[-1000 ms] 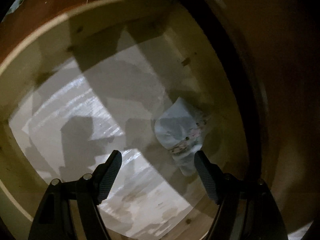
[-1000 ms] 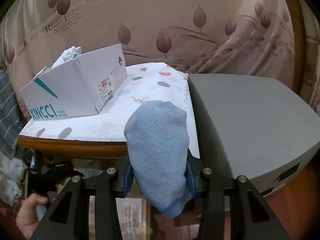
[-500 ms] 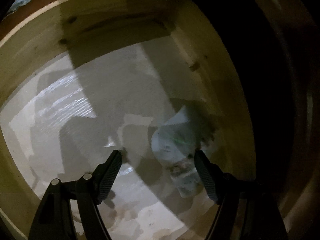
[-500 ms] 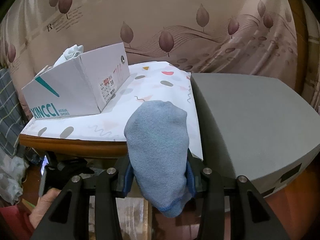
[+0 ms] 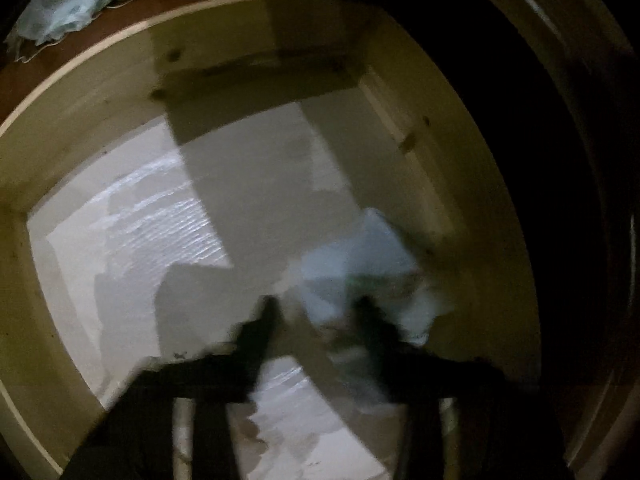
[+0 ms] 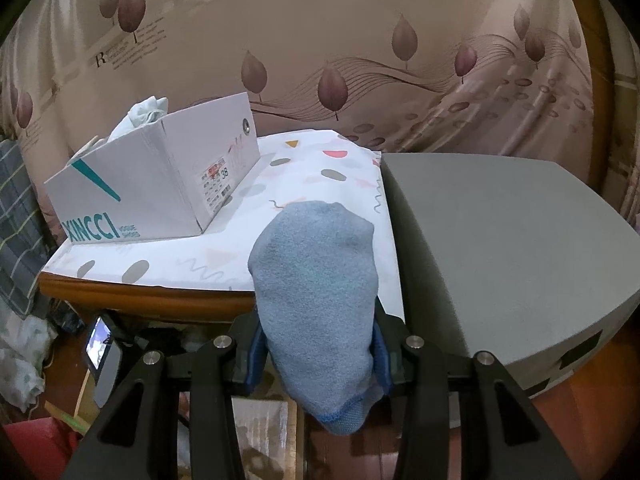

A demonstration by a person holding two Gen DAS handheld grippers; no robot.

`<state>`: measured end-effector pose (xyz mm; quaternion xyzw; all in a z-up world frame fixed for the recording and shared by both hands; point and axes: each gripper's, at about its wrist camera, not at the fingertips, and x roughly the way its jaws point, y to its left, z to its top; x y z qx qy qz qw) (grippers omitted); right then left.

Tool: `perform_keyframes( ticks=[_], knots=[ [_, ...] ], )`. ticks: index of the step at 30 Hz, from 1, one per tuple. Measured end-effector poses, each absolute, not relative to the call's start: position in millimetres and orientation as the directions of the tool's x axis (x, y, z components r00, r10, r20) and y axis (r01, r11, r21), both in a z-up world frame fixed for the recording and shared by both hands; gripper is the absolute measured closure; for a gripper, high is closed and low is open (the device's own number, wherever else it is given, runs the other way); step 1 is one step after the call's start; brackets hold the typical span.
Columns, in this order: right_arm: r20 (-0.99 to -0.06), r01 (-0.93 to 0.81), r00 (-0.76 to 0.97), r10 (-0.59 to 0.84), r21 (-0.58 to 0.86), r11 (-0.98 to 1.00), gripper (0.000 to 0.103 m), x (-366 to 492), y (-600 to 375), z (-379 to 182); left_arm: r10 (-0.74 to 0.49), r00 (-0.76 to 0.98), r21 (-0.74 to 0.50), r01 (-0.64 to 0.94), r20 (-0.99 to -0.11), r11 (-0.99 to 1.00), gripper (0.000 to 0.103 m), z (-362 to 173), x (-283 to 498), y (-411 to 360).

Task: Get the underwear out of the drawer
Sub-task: 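Lower the left tool into the drawer while the right holds blue underwear, then grasp the pink-trimmed white underwear with the left tool and lift from drawer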

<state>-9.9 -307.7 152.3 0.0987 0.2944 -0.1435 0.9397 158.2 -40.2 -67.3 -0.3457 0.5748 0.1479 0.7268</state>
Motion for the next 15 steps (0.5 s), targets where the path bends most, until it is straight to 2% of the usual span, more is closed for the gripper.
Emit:
perform_keyframes(
  ticks=[1,9,15],
  knots=[
    [-0.584,0.324,0.785,-0.207,0.102,0.941,0.063,-9,-307,152,-0.208,0.266,-0.331,-0.61,-0.941,0.72,0.092,-70,158,-40],
    [-0.588,0.318,0.785,-0.195,0.112,0.941,0.063,-8,-306,151,-0.178,0.154,-0.235,-0.575,-0.972,0.784,0.095,-59,163,-34],
    [-0.583,0.315,0.788,-0.197,0.106,0.943,0.063,-8,-303,151,-0.105,0.077,-0.128,-0.427,-0.992,0.895,0.095,-44,186,-45]
  ],
)
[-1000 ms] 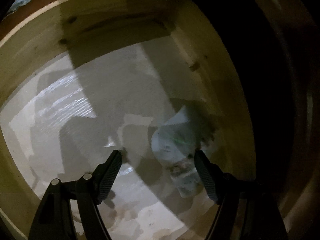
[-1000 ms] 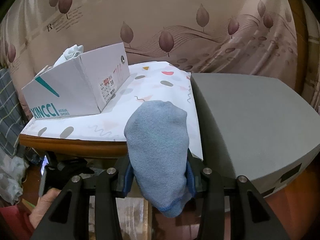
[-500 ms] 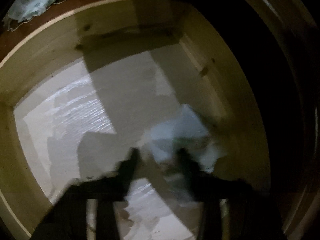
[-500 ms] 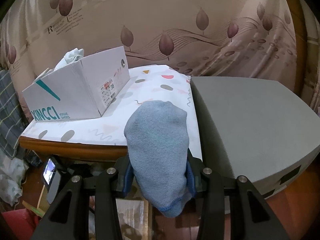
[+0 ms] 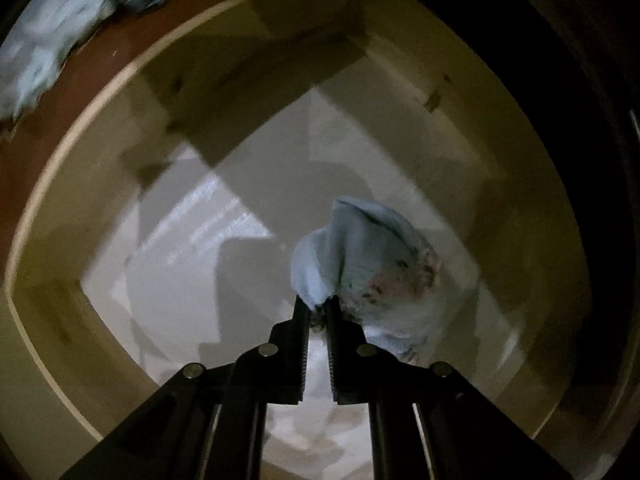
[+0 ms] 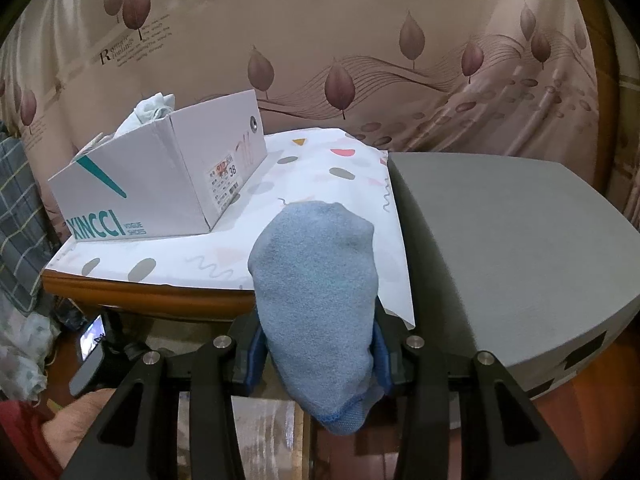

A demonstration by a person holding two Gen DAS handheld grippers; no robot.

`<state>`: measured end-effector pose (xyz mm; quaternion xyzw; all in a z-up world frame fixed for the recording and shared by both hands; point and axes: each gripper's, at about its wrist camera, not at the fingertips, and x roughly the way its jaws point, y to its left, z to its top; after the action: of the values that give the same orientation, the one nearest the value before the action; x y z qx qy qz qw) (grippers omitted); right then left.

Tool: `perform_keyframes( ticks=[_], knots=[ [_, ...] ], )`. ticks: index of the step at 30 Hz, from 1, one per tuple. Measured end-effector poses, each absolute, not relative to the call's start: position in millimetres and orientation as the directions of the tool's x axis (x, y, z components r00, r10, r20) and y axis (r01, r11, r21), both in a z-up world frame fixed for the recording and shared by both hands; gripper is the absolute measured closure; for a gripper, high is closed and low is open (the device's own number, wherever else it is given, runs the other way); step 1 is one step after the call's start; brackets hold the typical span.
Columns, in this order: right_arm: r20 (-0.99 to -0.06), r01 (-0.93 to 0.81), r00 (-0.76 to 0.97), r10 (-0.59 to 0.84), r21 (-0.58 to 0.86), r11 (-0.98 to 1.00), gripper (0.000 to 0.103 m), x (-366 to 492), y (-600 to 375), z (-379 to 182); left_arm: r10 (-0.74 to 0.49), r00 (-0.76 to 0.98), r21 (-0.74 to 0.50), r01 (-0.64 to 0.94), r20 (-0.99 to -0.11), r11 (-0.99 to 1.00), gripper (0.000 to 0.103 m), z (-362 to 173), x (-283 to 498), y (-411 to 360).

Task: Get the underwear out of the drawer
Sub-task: 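Grasp the pink-trimmed white underwear with the left tool and lift from drawer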

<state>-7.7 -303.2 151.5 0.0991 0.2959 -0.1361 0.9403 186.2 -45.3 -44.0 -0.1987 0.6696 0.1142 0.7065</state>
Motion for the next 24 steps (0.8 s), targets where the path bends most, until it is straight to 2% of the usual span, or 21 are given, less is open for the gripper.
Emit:
perform_keyframes(
  ticks=[7,9,12,13,18,24],
  knots=[
    [-0.59,0.314,0.785,-0.187,0.119,0.942,0.063,-6,-303,150,-0.09,-0.011,-0.084,-0.27,-0.996,0.959,0.092,-36,205,-49],
    [-0.592,0.313,0.784,-0.189,0.112,0.943,0.063,-5,-302,149,-0.125,0.0,-0.12,-0.26,-0.992,0.958,0.086,-31,212,-48],
    [-0.596,0.309,0.782,-0.181,0.119,0.944,0.063,-5,-301,149,-0.181,0.031,-0.181,-0.304,-0.983,0.935,0.061,-23,214,-52],
    [-0.596,0.307,0.783,-0.18,0.119,0.944,0.063,-5,-300,149,-0.2,0.044,-0.203,-0.335,-0.979,0.92,0.057,-21,216,-54],
    [-0.602,0.291,0.78,-0.172,0.106,0.951,0.063,-3,-296,148,-0.254,0.074,-0.256,-0.494,-0.965,0.831,0.048,-22,223,-52],
    [-0.605,0.281,0.78,-0.158,0.113,0.953,0.062,-2,-296,147,-0.199,0.113,-0.228,-0.551,-0.973,0.803,0.044,-27,227,-49]
  ],
)
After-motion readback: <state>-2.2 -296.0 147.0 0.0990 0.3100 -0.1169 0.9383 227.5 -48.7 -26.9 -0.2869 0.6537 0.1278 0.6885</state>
